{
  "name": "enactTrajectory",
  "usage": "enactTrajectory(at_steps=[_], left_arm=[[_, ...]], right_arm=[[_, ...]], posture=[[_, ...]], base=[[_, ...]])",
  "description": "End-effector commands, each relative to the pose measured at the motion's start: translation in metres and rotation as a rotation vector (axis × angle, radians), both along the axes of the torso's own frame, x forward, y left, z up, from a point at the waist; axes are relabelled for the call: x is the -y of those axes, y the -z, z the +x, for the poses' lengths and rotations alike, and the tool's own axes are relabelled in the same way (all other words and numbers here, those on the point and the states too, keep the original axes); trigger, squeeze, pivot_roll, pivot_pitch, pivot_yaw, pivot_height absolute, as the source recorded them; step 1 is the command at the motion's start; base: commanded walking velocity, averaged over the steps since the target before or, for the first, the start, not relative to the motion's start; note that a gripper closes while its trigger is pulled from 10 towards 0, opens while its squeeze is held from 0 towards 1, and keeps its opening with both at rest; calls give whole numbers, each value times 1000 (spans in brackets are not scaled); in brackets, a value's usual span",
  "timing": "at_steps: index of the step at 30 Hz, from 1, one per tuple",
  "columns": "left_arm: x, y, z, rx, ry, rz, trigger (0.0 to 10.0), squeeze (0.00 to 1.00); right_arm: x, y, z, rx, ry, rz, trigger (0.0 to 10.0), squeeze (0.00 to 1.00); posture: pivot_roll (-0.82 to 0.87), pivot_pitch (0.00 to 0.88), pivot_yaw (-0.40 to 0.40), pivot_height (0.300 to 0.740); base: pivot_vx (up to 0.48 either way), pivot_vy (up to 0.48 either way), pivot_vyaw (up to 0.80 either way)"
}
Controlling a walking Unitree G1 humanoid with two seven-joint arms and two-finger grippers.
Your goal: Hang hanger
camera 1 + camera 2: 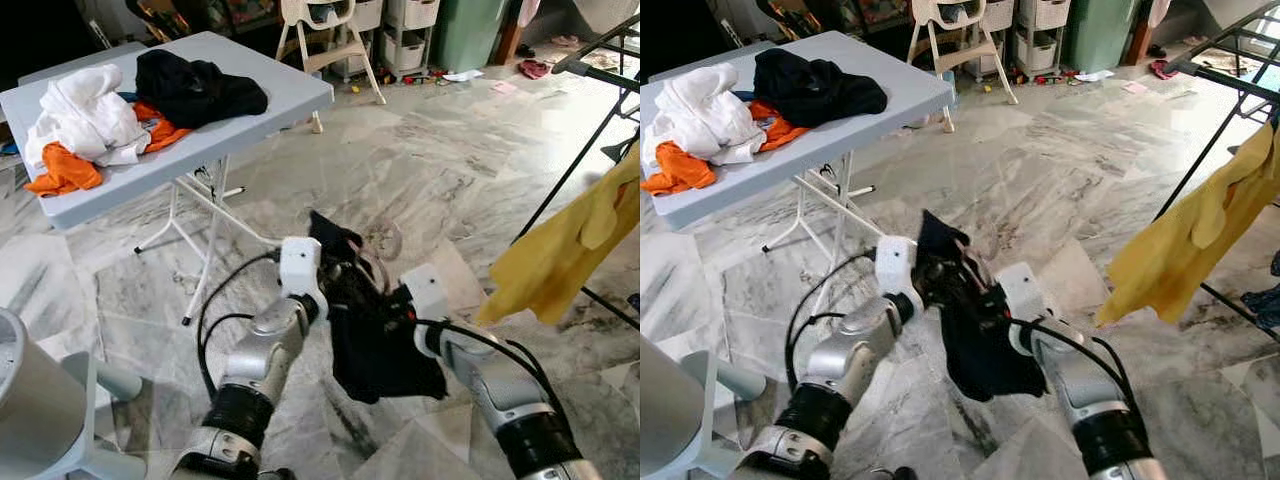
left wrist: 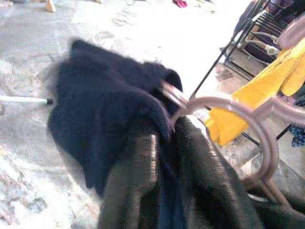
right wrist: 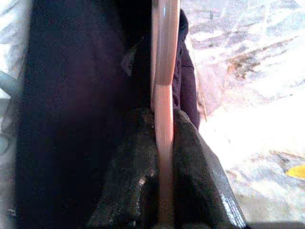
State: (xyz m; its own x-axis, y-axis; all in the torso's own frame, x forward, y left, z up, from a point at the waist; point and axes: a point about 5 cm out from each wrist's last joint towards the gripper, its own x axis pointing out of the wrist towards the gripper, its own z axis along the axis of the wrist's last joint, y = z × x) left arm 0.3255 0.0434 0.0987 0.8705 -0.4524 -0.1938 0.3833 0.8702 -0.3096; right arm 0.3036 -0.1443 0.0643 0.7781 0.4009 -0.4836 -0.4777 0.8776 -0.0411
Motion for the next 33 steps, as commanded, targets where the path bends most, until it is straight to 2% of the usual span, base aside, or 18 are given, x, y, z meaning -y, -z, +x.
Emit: enactTrajectory(at_steps=[1,8,10,11,13,18,21,25,27,29,33], left_arm=[[-1,-7,0,50,9,14,10000,1000],[2,-10,-3,105,54,49,10000,1000],[-2,-5,-10,133,73,88,10000,1000],[-2,-5,-10,133,73,88,10000,1000],[-7,2,-19,154,99,120,10000,1000],[-18,7,-35,243,164,216,10000,1000],[-27,10,-42,229,144,183,10000,1000],[-42,7,-48,283,118,214,10000,1000],[-43,6,-49,287,114,212,10000,1000],[-55,3,-55,349,99,279,10000,1000],[-60,8,-59,326,79,276,10000,1000]], right_arm=[[-4,-1,0,12,-15,-20,10000,0],[-1,-4,5,49,20,-36,10000,0],[0,-14,12,114,38,-33,10000,0],[0,-14,12,114,38,-33,10000,0],[1,-22,17,166,56,-29,10000,0],[6,-25,20,198,97,-41,10000,0],[8,-25,21,204,108,-44,10000,0],[11,-27,24,230,123,-57,10000,0],[12,-27,24,231,124,-58,10000,0],[20,-42,33,335,171,-59,10000,0],[23,-53,39,390,191,-37,10000,0]], posture=[[-168,53,92,740],[-163,53,93,740],[-165,54,91,740],[-165,54,91,740],[-163,54,88,740],[-157,55,86,740],[-152,57,86,740],[-147,60,87,740],[-147,60,86,740],[-144,65,86,740],[-143,67,87,740]], base=[[0,0,0],[0,0,0],[0,0,0],[0,0,0],[0,0,0],[0,0,0],[0,0,0],[0,0,0],[0,0,0],[0,0,0],[0,0,0]])
